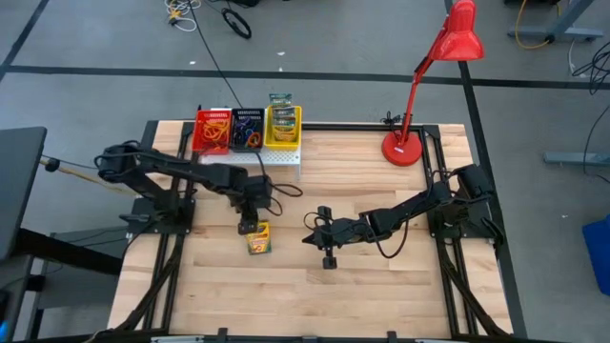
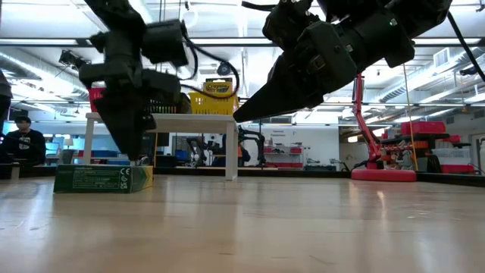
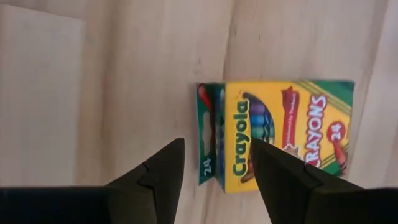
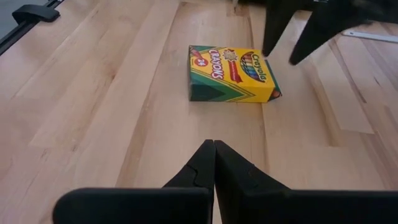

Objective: Pick & Place Office Desk Supplies
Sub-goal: Put the crayon box into the yellow bin on the shelf

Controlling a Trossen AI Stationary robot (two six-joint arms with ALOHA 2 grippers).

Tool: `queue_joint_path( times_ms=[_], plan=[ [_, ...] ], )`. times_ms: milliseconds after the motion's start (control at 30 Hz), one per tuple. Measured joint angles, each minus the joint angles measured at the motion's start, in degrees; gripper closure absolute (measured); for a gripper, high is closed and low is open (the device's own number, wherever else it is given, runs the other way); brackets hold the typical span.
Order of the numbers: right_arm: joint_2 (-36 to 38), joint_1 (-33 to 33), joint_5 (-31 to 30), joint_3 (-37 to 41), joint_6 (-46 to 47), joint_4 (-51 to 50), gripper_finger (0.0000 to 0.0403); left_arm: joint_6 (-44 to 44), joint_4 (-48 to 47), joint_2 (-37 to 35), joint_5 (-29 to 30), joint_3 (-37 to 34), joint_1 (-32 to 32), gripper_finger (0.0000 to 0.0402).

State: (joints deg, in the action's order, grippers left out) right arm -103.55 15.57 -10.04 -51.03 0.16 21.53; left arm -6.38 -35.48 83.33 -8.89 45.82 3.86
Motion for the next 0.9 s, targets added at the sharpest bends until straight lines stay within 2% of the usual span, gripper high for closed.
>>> queue_joint_path(
  times_ms=[167,267,533,600,700,900],
  plan=[
    [0.0,0.0,0.0,0.0,0.0,-1.1,0.0397,1.1,3.7,4.7,-6.0,0.0,-0.1,0.0223],
    [0.0,0.0,0.0,0.0,0.0,-1.2,0.0397,1.4,3.8,7.0,-6.6,0.0,-0.1,0.0242],
    [0.0,0.0,-0.1,0.0,0.0,-1.3,0.0397,3.0,3.8,7.5,-6.8,0.2,-0.1,0.0333],
    [0.0,0.0,-0.2,0.0,-0.1,-1.3,0.0397,3.7,3.5,6.4,-5.0,0.1,-0.3,0.0358],
    [0.0,0.0,-0.2,0.0,-0.1,-1.3,0.0397,3.9,-0.1,4.0,2.1,1.0,-1.3,0.0391],
    [0.0,0.0,-0.2,0.0,-0.1,-1.6,0.0397,0.7,-3.6,0.4,9.7,2.4,-5.7,0.0397]
  ],
)
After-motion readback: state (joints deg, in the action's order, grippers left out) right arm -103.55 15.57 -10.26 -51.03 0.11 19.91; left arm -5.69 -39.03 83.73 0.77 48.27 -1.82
